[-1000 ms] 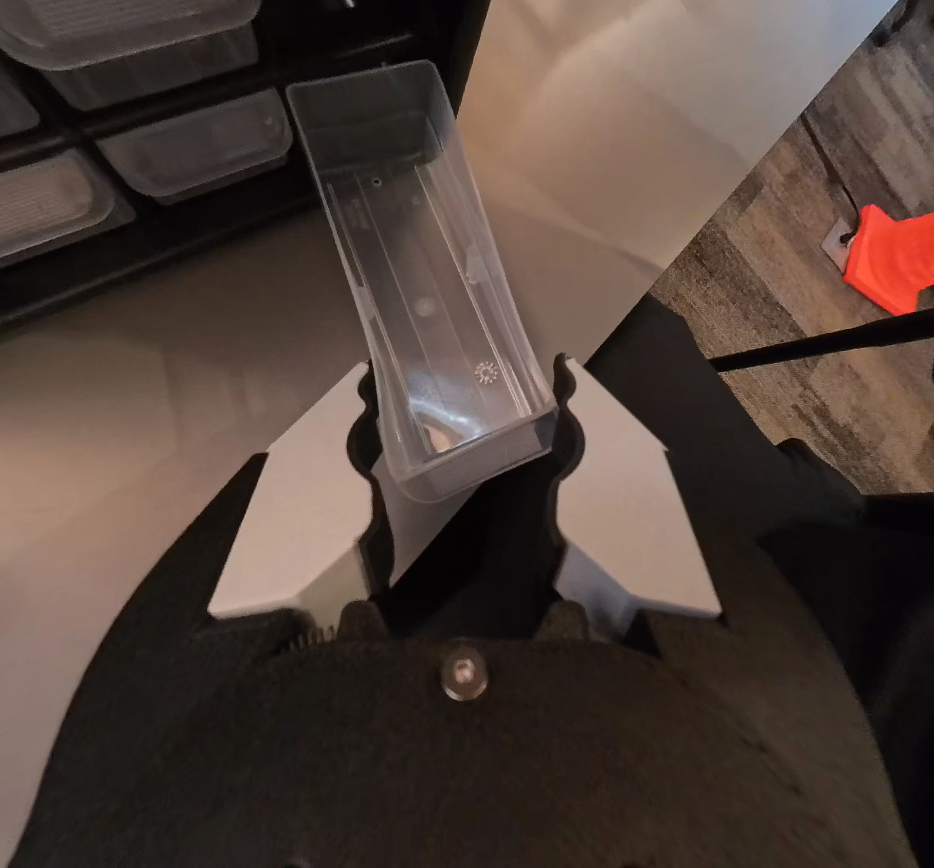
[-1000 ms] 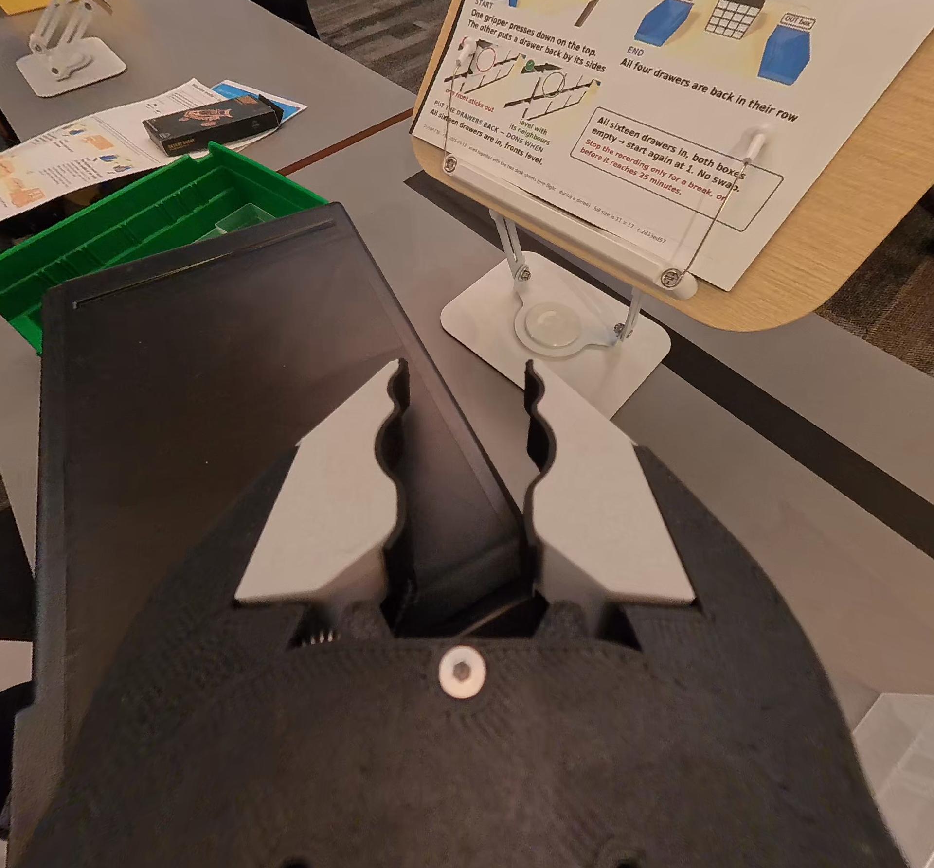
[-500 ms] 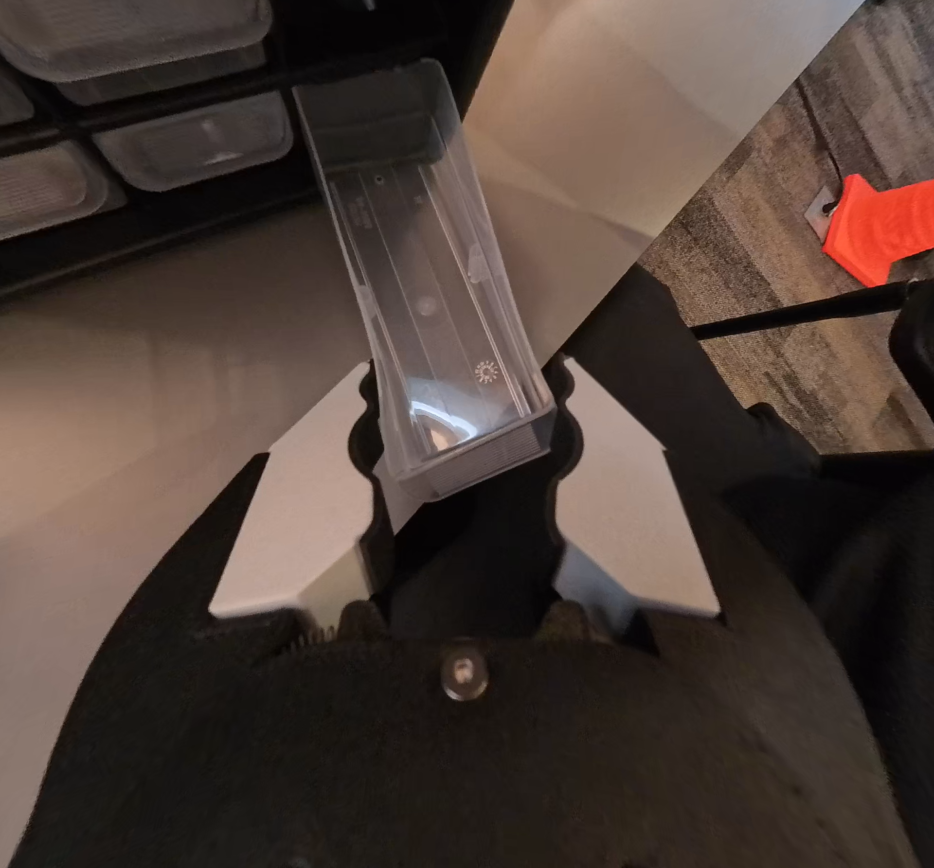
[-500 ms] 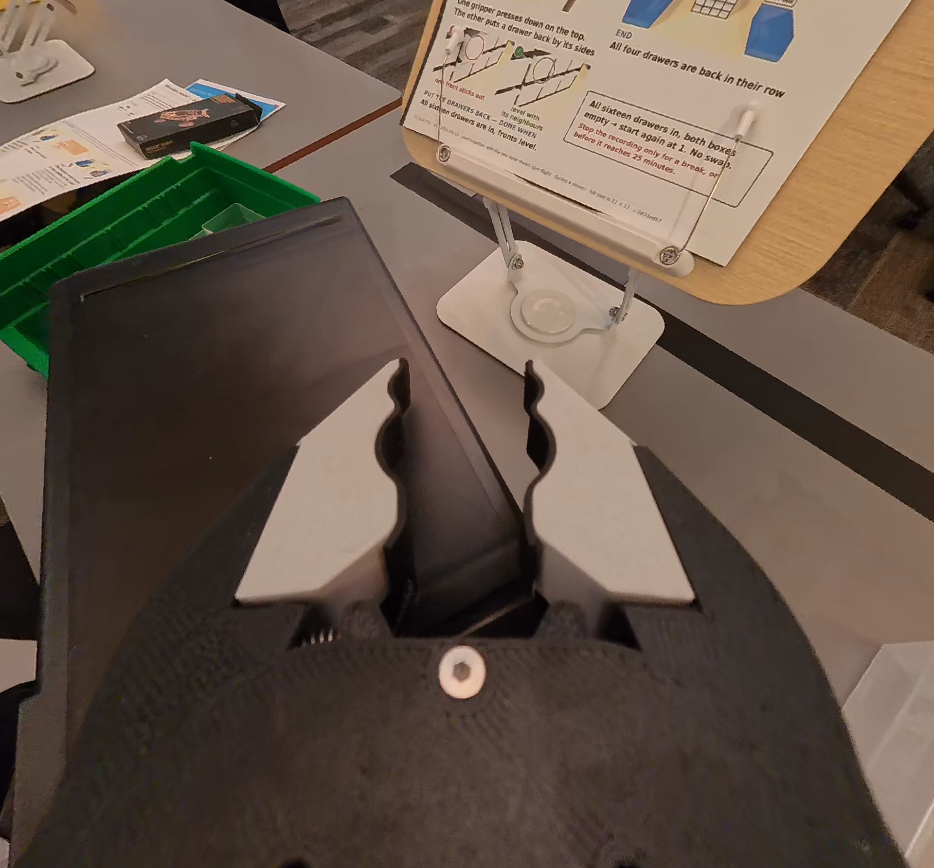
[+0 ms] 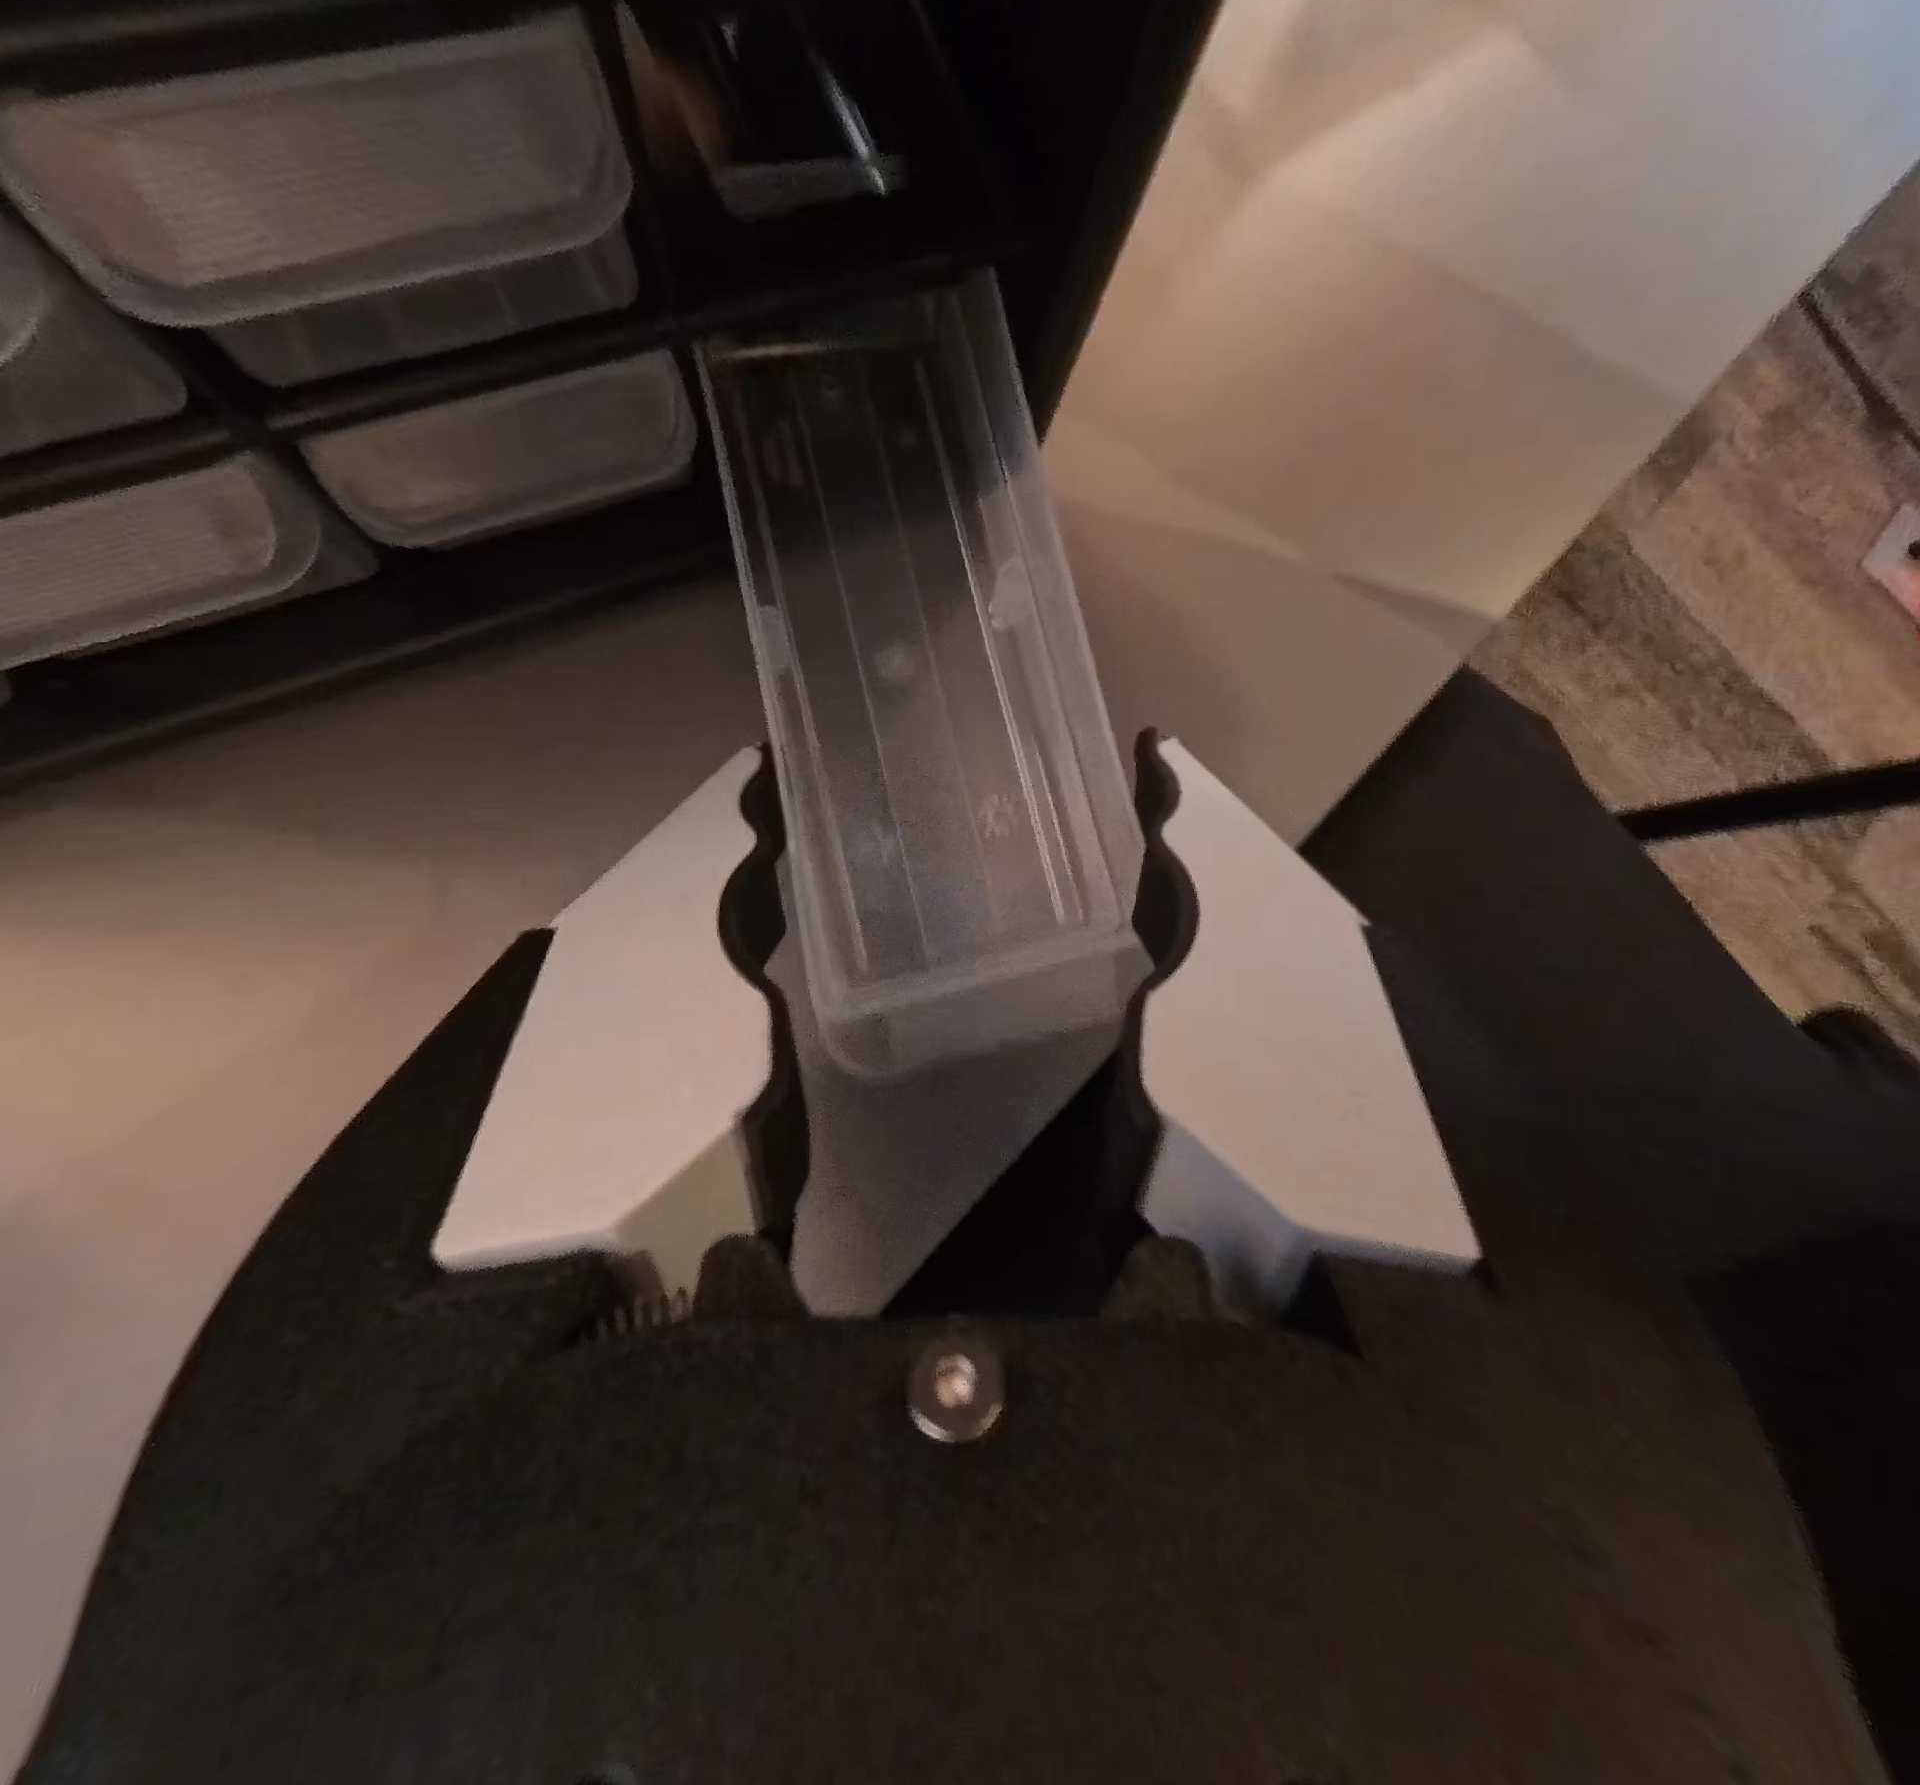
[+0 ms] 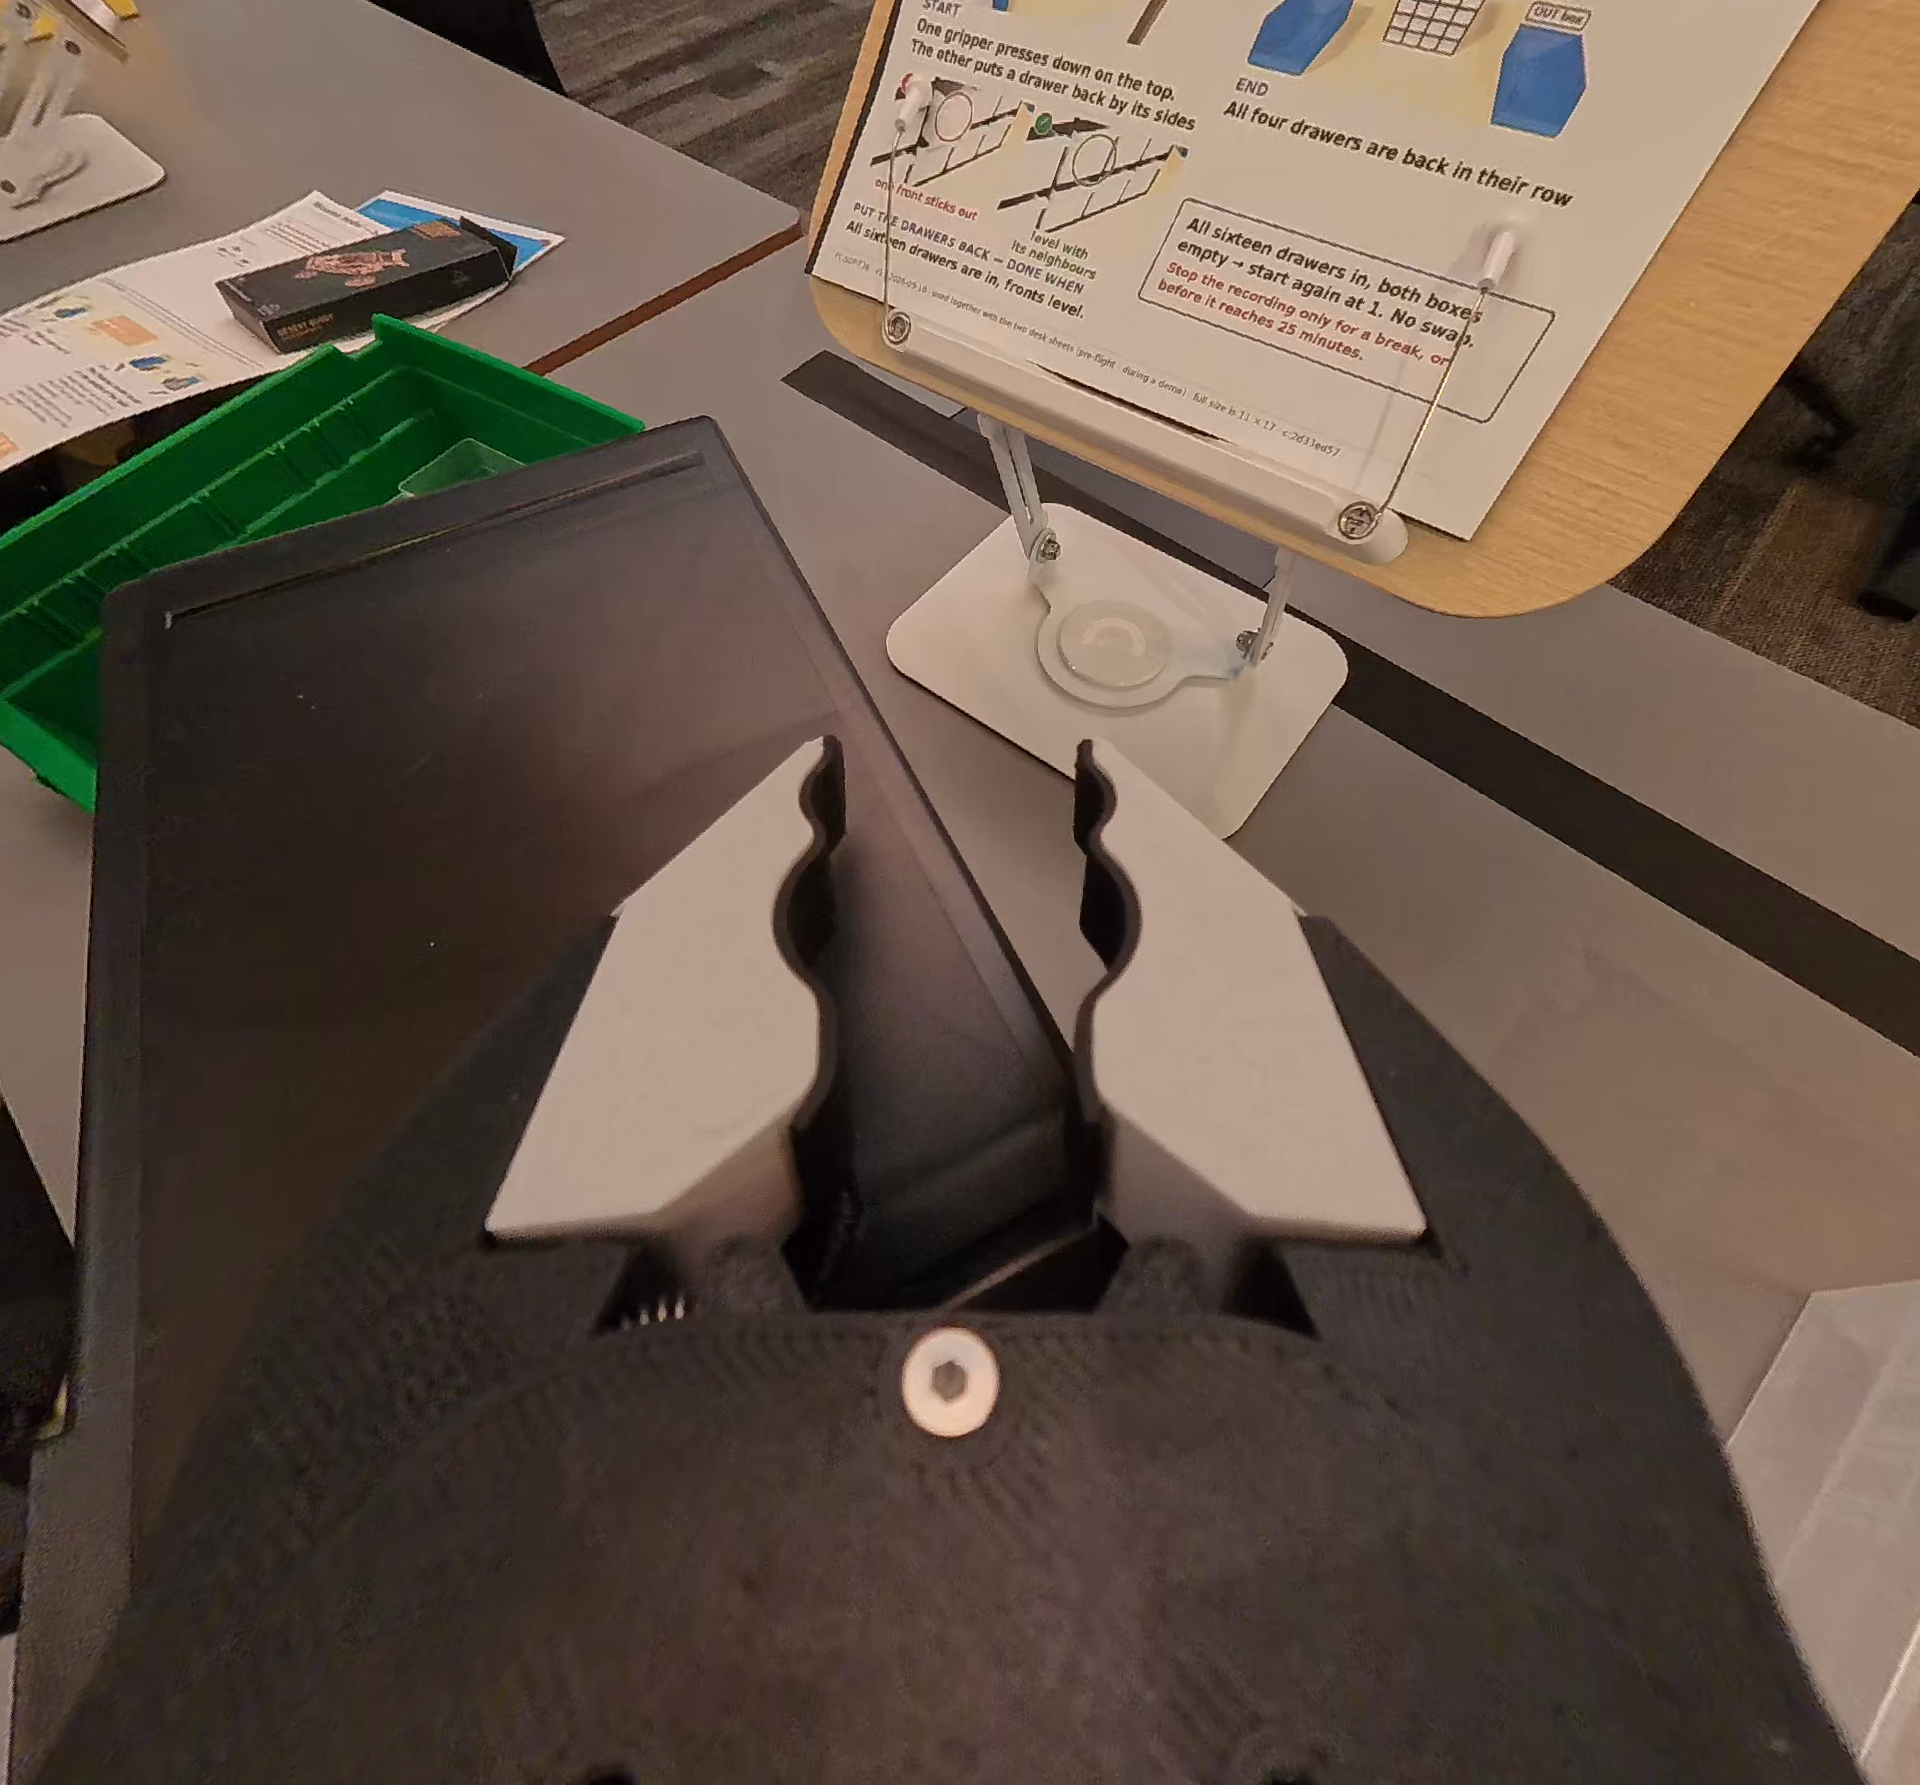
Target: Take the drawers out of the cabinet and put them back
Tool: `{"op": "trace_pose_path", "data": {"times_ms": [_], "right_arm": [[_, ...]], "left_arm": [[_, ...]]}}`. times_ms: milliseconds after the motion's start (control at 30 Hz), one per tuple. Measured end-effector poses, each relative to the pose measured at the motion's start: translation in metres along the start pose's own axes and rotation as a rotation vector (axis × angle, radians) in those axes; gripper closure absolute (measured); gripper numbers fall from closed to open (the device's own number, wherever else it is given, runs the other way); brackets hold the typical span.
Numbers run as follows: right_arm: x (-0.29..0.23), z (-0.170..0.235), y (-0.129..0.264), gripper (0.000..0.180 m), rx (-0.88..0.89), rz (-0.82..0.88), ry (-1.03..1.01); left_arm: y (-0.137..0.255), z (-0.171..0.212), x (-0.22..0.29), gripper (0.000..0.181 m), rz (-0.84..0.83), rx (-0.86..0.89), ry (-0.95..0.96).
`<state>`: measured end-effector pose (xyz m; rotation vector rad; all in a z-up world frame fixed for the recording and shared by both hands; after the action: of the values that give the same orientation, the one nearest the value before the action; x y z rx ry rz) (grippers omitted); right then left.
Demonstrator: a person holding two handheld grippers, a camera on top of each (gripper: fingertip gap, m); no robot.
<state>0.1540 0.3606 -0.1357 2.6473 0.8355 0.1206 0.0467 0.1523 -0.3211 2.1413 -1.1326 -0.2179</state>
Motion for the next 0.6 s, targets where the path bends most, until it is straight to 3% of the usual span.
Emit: {"op": "trace_pose_path", "data": {"times_ms": [100, 167, 300, 400, 533, 600], "right_arm": [[-0.002, 0.001, 0.002, 0.137, 0.003, 0.004, 0.000], [-0.003, 0.001, 0.003, 0.137, 0.010, 0.007, -0.001], [-0.003, 0.001, 0.004, 0.137, 0.019, 0.005, -0.001], [-0.004, 0.001, 0.004, 0.138, 0.020, 0.003, 0.003], [-0.005, 0.001, 0.004, 0.139, 0.022, 0.006, 0.005], [-0.006, 0.001, 0.005, 0.139, 0.023, 0.007, 0.005]], "left_arm": [[-0.015, -0.004, 0.005, 0.105, -0.013, 0.061, -0.004], [-0.020, -0.001, 0.012, 0.081, 0.015, 0.058, -0.063], [0.006, 0.016, 0.019, 0.064, 0.094, 0.064, -0.144], [0.034, 0.030, 0.012, 0.077, 0.123, 0.082, -0.231], [0.029, 0.034, -0.011, 0.113, 0.057, 0.051, -0.272], [0.019, 0.026, -0.006, 0.111, 0.106, 0.080, -0.274]]}}
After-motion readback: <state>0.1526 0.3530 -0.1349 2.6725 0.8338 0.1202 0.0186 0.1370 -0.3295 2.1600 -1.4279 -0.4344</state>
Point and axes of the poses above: each gripper's, where its closed fingertips meet, y back along the fingers, z out of its underside, x = y × z across the jaws, the point moved 5 cm from there along y, back along the fingers, and after that the axes turned 6 degrees about x, right-handed, at the moved point
